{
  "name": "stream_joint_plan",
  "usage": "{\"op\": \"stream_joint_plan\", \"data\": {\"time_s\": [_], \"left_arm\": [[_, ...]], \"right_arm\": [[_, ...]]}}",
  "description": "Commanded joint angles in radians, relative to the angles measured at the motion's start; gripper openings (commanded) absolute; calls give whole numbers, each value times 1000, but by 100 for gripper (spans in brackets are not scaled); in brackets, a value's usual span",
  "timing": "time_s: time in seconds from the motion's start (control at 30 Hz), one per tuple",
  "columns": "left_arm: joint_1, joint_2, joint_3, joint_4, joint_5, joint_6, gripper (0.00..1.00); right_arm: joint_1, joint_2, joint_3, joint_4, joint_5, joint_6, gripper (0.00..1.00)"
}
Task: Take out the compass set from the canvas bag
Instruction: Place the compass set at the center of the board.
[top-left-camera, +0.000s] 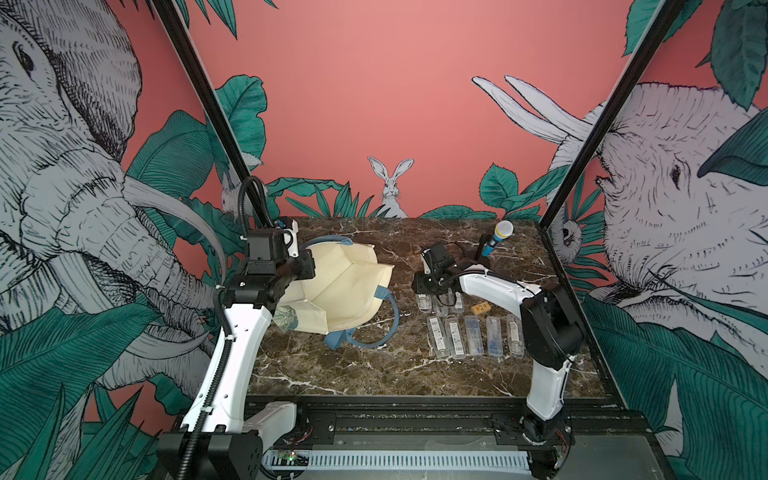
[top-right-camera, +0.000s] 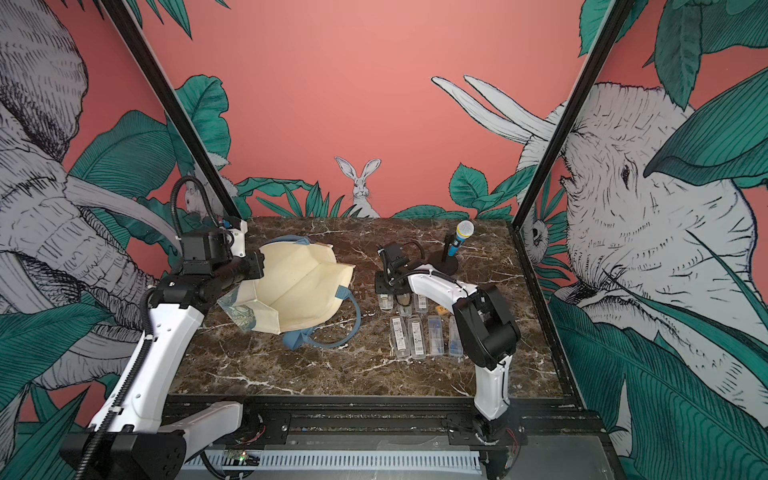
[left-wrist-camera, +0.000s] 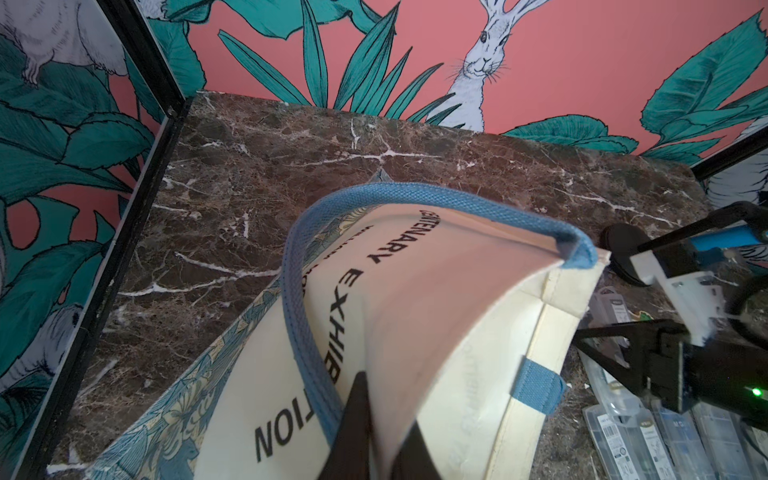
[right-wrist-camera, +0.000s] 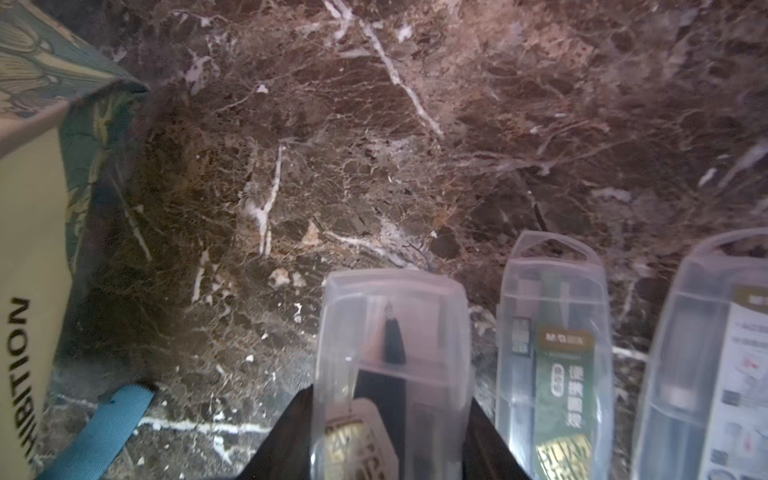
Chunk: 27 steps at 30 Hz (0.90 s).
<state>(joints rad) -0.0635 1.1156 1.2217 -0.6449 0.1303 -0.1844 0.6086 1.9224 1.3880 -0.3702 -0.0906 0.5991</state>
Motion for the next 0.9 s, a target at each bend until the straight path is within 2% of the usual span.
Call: {"op": "stream_joint_plan", "data": {"time_s": [0.0, 0.3, 0.67, 0.87], "left_arm": [[6, -21, -7, 46, 33, -17, 0], [8, -22, -19, 61, 58, -18, 0], [8, -26, -28, 69, 70, -21, 0], [8, -28, -34, 73, 71, -20, 0]], "right_arm": [[8, 13, 5, 80, 5, 36, 43], [6, 70, -23, 68, 71, -12, 49], [3, 98, -23, 40, 124, -47, 62], [5, 71, -4, 2, 148, -76, 62]]}}
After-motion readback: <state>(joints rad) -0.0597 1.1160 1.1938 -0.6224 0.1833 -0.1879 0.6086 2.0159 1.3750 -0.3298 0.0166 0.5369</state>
